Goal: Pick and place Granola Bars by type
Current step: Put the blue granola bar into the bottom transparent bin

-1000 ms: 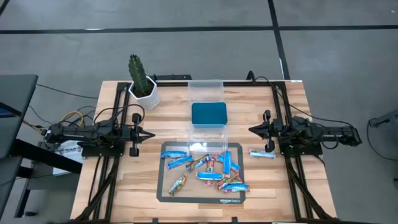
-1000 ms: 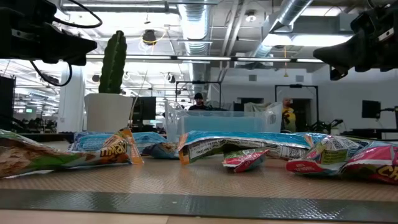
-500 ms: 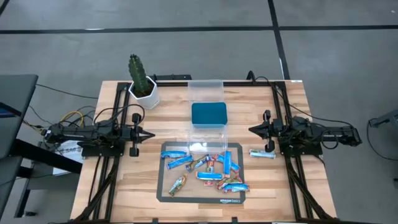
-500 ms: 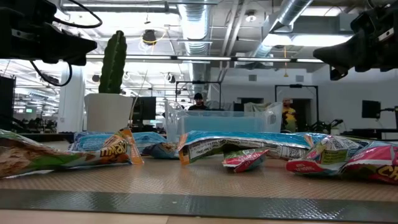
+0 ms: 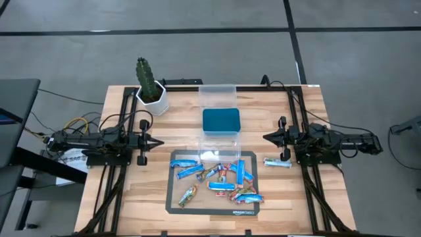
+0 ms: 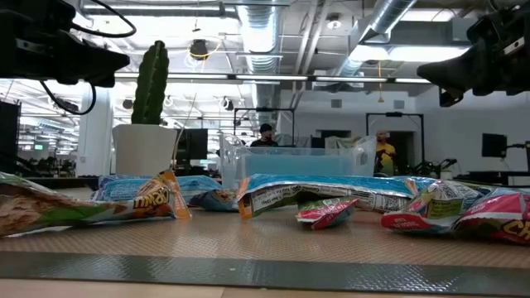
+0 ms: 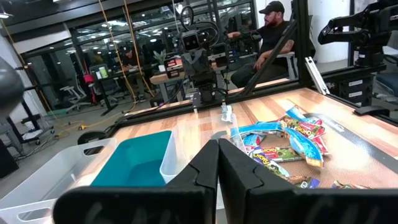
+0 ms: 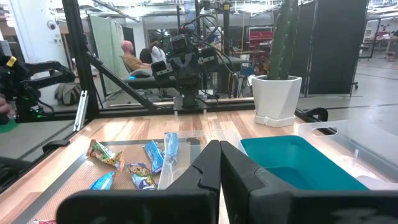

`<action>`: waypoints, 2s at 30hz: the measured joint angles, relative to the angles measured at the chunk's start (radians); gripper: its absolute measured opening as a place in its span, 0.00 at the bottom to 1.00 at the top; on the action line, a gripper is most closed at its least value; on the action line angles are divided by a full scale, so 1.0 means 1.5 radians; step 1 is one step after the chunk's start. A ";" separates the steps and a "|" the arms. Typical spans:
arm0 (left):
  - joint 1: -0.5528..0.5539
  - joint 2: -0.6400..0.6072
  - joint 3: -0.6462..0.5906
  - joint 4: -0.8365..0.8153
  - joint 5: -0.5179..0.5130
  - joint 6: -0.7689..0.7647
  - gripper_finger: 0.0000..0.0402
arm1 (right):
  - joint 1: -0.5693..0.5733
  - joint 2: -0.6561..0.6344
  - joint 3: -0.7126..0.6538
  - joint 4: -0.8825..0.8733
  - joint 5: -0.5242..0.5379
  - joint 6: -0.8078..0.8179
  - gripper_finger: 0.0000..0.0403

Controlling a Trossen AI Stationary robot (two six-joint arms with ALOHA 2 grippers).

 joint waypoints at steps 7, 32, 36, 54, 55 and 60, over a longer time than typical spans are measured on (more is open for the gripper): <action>0.000 0.000 0.000 -0.002 0.014 -0.061 0.00 | 0.000 0.000 0.000 0.000 0.000 0.000 0.00; 0.000 0.000 0.000 0.014 -0.017 -0.349 0.00 | 0.000 0.000 0.000 0.000 0.000 0.000 0.00; 0.000 0.005 0.017 -0.022 -0.067 -0.342 0.00 | 0.000 0.000 0.000 0.000 0.000 0.000 0.00; 0.000 0.365 0.267 -0.176 -0.169 -0.380 0.24 | 0.000 0.000 0.000 0.000 0.000 0.000 0.00; 0.000 0.393 0.288 -0.200 -0.166 -0.380 0.25 | 0.000 0.000 0.000 0.000 0.000 0.000 0.00; -0.006 0.531 0.395 -0.318 -0.138 -0.381 0.29 | 0.000 0.000 0.000 0.000 0.000 0.000 0.00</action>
